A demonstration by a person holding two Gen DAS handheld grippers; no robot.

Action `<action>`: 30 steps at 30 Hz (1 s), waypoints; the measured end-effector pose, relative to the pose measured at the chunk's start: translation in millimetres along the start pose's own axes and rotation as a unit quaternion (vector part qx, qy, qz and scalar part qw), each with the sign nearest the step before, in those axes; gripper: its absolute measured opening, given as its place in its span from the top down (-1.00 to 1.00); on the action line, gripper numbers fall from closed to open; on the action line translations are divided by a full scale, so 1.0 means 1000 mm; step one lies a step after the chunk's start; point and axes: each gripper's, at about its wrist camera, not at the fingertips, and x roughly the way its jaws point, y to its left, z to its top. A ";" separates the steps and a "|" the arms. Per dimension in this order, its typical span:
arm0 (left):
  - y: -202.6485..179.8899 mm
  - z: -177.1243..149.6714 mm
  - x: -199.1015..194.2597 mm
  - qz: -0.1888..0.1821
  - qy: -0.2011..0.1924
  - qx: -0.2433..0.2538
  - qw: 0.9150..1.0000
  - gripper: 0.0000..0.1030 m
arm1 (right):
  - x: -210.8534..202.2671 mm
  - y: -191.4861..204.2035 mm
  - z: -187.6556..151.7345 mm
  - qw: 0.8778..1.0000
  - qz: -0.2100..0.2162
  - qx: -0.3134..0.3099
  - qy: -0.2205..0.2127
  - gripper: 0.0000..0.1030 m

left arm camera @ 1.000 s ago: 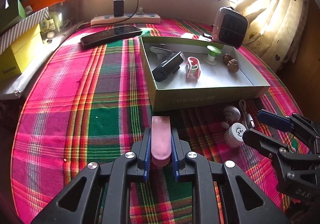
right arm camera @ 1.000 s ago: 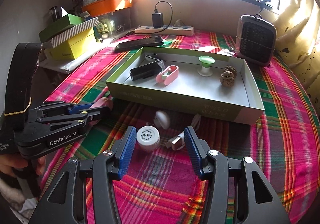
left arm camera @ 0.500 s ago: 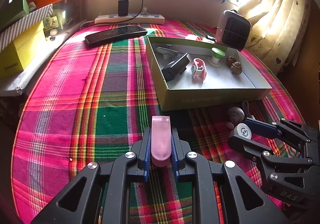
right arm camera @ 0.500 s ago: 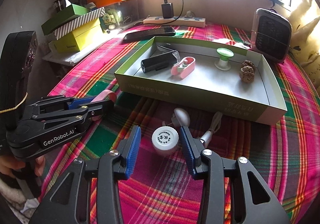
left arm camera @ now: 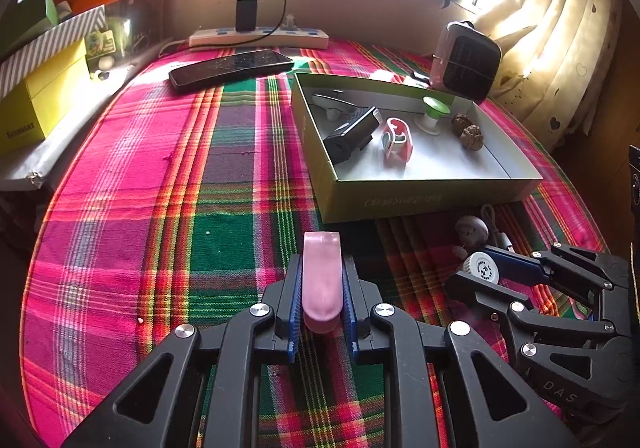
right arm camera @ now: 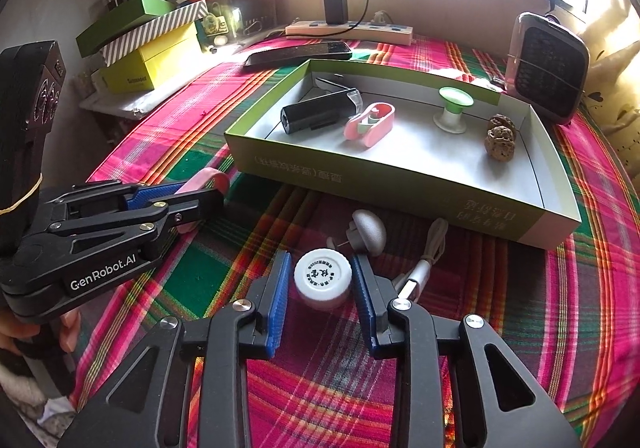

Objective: Organize objects
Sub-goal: 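Grasp the white round jar with the right gripper while the left holds the pink piece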

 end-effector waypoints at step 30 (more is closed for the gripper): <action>-0.001 0.000 0.000 0.000 0.000 0.000 1.000 0.69 | 0.000 0.003 0.000 1.000 -0.004 -0.005 0.000 0.44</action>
